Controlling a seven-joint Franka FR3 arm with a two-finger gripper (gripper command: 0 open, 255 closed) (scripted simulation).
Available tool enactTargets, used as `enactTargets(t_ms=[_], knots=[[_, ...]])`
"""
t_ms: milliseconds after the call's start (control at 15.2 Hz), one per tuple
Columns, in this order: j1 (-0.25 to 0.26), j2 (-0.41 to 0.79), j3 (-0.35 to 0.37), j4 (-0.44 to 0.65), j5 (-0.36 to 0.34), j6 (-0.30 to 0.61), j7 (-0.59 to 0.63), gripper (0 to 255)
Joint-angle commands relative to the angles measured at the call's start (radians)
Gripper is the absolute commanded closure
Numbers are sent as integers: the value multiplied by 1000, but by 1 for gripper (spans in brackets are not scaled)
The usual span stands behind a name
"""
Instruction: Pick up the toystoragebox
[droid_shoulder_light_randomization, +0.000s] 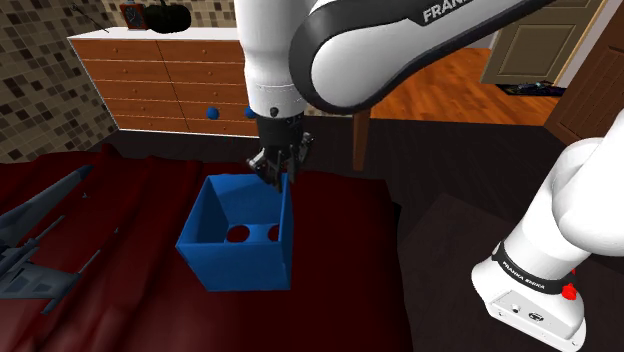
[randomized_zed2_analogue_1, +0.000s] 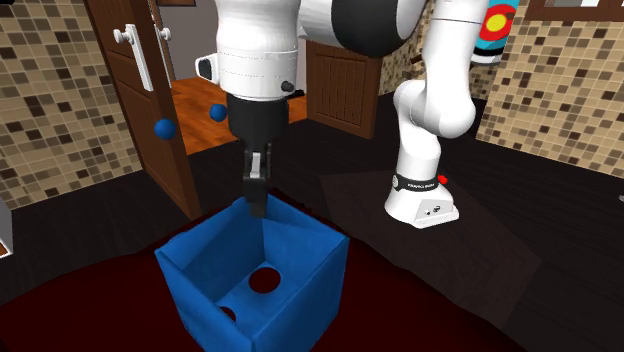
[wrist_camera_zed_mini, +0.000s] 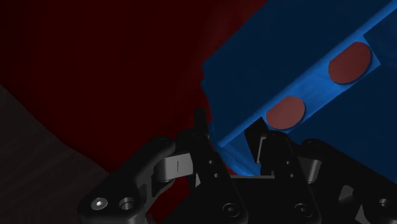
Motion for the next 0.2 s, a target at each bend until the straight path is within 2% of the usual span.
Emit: enactTargets(t_ms=[0,132], knots=[[0,-9,-2,20,6,-26,-5,255],[0,-10,-2,21,6,-28,-5,255]])
